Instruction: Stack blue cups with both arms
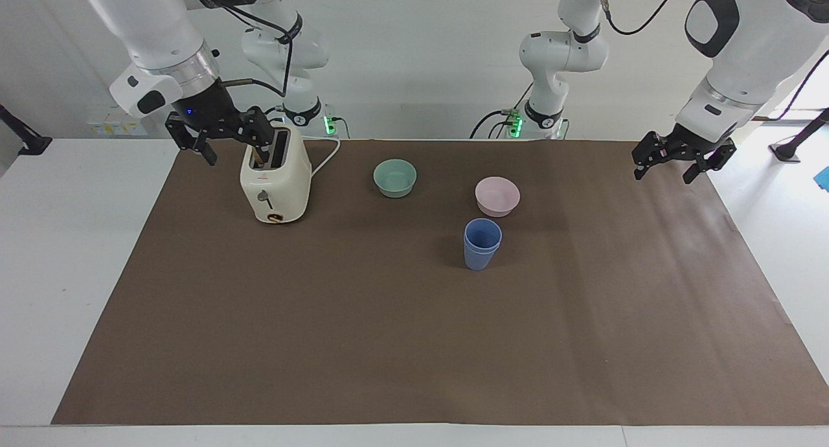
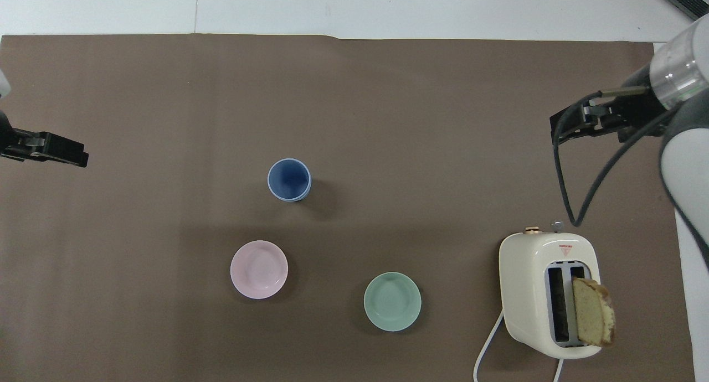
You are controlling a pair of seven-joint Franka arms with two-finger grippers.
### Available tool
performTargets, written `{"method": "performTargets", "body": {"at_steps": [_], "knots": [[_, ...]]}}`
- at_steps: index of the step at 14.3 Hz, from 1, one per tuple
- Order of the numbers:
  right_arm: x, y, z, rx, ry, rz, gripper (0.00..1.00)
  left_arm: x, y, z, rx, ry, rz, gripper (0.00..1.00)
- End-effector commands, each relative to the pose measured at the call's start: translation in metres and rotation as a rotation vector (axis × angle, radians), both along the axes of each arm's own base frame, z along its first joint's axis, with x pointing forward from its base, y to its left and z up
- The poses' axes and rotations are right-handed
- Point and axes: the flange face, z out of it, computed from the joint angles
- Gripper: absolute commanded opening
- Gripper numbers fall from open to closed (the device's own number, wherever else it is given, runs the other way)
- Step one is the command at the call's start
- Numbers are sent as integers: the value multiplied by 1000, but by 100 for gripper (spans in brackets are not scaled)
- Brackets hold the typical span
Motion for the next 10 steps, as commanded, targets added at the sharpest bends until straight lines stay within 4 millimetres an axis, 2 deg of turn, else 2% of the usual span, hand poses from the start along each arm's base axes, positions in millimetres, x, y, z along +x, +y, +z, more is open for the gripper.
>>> {"method": "performTargets", "body": {"at_steps": [1, 5, 8, 10], "knots": [[-17, 6, -6, 8, 22, -23, 100, -3, 5, 3, 16, 5, -4, 100], [-25, 12, -11, -8, 13, -85, 100, -8, 7, 12, 13, -8, 2, 100], [-24, 11, -11, -43, -3, -65, 100, -18, 8, 28, 10, -25, 4, 100], [-22, 8, -9, -80, -30, 17, 100, -22, 6, 28, 8, -8, -1, 100]]}}
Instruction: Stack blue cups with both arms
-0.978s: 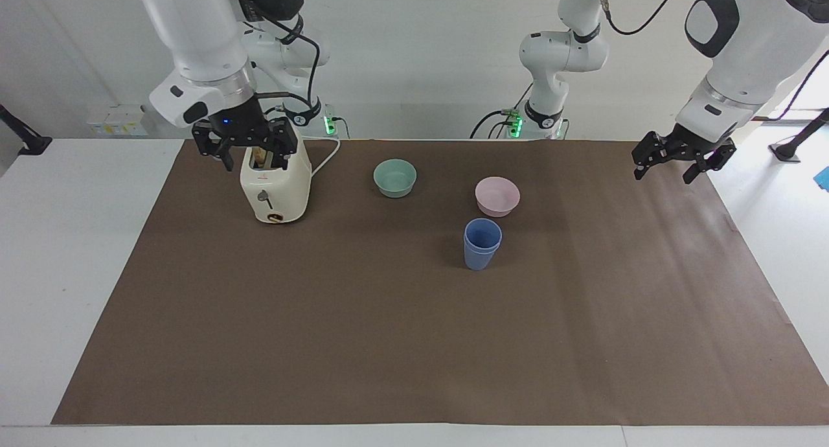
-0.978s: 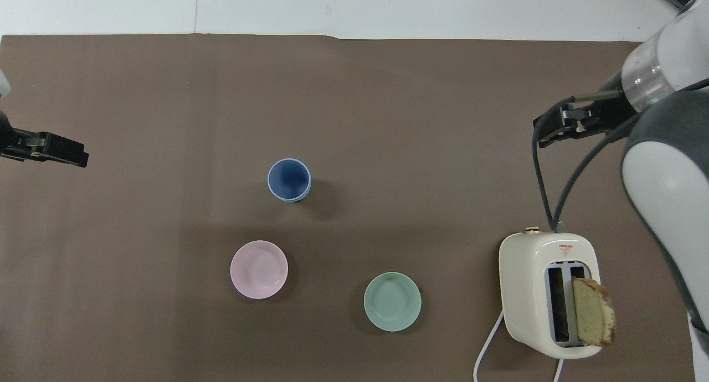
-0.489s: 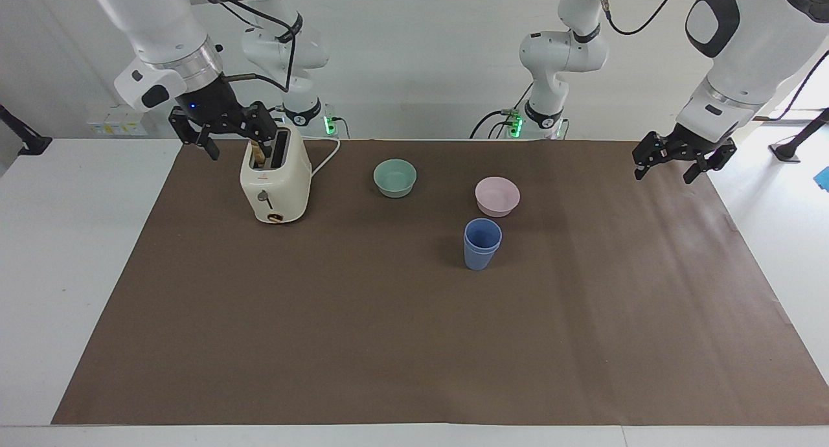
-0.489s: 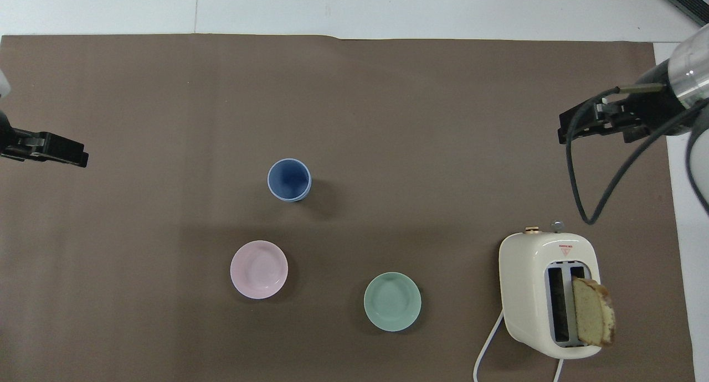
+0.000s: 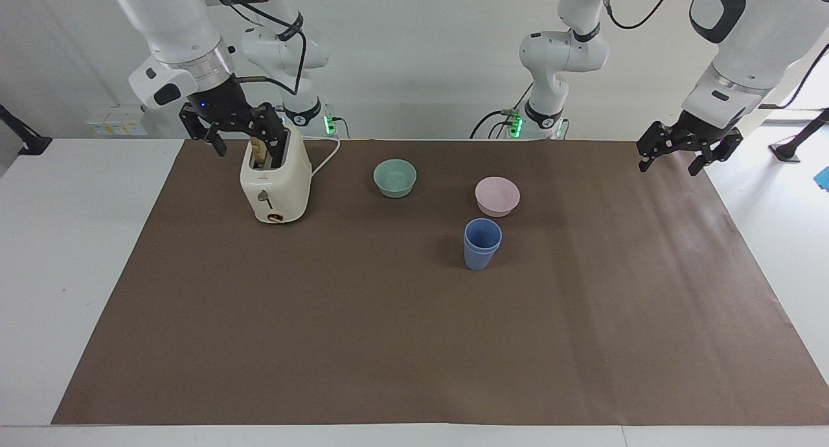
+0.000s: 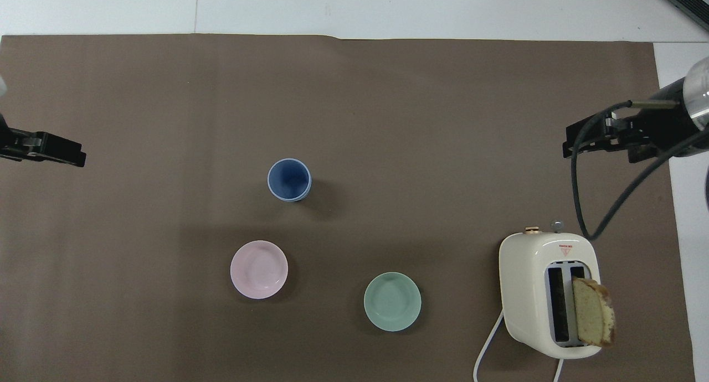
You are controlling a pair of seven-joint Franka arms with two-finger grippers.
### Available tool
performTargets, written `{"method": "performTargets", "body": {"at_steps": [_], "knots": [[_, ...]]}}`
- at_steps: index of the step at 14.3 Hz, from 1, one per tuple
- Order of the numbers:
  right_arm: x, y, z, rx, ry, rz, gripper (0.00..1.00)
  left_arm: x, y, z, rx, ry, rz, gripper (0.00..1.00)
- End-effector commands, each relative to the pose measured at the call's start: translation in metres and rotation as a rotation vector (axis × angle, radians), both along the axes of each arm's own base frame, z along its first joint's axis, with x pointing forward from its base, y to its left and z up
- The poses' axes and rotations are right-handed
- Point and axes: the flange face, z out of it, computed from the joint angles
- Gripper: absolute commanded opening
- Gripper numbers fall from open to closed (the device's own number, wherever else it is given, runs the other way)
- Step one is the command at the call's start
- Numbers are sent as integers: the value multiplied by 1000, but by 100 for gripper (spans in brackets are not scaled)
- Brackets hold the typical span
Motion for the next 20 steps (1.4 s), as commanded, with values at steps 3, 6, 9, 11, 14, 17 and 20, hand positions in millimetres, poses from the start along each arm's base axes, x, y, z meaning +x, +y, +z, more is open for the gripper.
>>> {"method": "performTargets", "body": {"at_steps": [3, 6, 9, 11, 14, 17, 20], "knots": [[-4, -1, 0, -34, -29, 66, 100, -7, 4, 7, 13, 7, -2, 100], [-4, -1, 0, -32, -28, 63, 100, -8, 3, 6, 13, 12, 0, 100], [-3, -7, -1, -17, -26, 56, 100, -8, 2, 6, 13, 13, -1, 100], [-3, -5, -1, -16, -27, 56, 100, -8, 2, 6, 13, 15, -1, 100], [-2, -6, -1, -14, -28, 53, 100, -8, 2, 5, 13, 16, -1, 100], [-3, -7, 0, -17, -23, 58, 100, -8, 2, 5, 13, 16, -1, 100], [-2, -12, -1, -17, -23, 49, 100, -8, 2, 5, 13, 16, -1, 100]]}}
